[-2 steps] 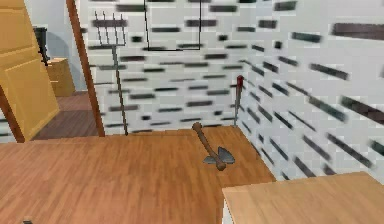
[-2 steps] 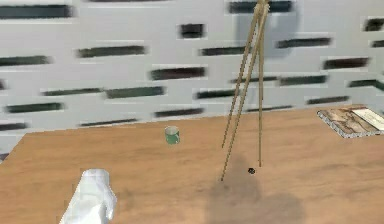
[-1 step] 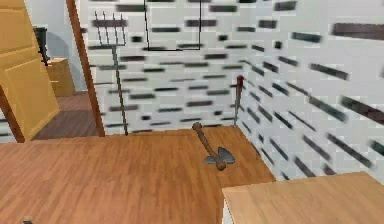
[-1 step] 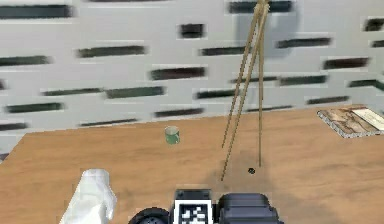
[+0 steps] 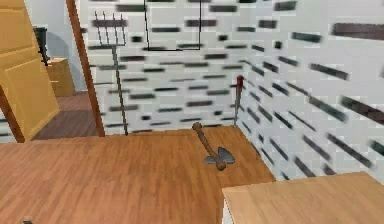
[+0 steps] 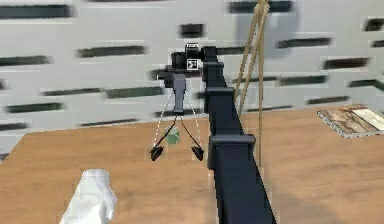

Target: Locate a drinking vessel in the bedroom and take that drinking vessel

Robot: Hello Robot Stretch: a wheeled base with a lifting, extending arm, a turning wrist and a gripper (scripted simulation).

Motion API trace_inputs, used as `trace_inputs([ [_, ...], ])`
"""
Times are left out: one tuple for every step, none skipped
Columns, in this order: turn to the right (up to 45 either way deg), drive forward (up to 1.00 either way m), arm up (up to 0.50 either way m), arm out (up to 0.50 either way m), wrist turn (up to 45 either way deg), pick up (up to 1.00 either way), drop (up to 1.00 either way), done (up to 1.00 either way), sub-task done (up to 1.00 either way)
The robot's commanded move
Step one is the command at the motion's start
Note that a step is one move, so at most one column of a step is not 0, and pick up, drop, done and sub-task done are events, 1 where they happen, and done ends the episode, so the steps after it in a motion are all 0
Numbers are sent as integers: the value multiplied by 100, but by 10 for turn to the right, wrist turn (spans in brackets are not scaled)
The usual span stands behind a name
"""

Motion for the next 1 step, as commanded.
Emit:
trace_inputs([
  [0,0,0,0,450,0,0,0,0],
])
